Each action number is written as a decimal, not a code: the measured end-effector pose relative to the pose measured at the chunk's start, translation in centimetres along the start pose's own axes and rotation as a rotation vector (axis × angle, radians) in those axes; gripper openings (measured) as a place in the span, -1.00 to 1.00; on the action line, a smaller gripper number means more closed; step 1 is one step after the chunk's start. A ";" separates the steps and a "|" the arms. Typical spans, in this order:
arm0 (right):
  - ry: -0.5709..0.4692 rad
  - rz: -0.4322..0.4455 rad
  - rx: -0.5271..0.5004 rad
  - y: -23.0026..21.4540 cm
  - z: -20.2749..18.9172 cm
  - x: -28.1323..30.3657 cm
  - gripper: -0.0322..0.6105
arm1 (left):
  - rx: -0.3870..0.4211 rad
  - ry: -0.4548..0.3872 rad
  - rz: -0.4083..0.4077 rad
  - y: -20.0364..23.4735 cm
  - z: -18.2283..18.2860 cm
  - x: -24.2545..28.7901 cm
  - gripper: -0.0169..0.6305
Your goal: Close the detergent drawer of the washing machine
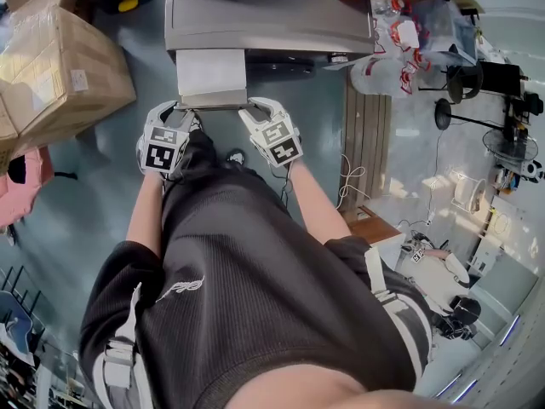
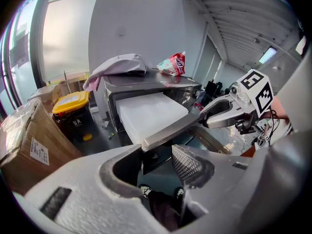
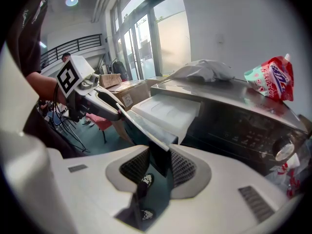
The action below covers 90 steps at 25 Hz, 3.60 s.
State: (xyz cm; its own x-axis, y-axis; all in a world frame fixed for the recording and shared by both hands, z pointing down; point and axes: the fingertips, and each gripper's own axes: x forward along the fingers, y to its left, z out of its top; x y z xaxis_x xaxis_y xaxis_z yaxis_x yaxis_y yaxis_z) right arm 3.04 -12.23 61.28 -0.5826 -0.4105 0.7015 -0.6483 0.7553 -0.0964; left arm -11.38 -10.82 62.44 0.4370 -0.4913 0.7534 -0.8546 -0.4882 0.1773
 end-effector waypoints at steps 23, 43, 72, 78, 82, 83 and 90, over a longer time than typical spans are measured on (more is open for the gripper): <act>0.005 -0.007 -0.001 -1.9 1.9 1.6 -0.52 | -0.002 0.002 -0.001 2.1 2.1 1.4 -0.33; 0.027 -0.009 -0.006 -3.4 2.6 2.9 -0.52 | -0.007 0.009 -0.003 3.5 3.5 2.4 -0.33; -0.104 -0.141 0.056 -3.6 3.1 2.4 -0.50 | -0.018 -0.059 0.040 3.9 4.1 2.2 -0.31; -0.164 -0.160 0.148 -3.2 3.0 2.9 -0.23 | -0.107 -0.106 0.051 3.3 3.6 2.9 -0.01; -0.178 -0.189 0.187 -3.6 2.9 3.2 -0.19 | -0.150 -0.140 0.095 3.4 3.8 3.3 0.03; -0.181 -0.196 0.196 -3.8 2.8 3.3 -0.20 | -0.160 -0.148 0.106 3.5 3.9 3.4 0.03; -0.170 -0.242 0.288 -3.6 2.1 3.5 -0.25 | -0.210 -0.177 0.155 3.5 3.7 3.1 0.04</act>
State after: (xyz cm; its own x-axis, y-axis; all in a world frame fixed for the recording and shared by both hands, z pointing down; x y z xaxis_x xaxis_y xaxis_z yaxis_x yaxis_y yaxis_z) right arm 2.29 -17.48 62.57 -0.4533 -0.6560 0.6035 -0.8732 0.4626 -0.1531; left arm -11.99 -16.78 63.08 0.3232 -0.6749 0.6634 -0.9461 -0.2468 0.2098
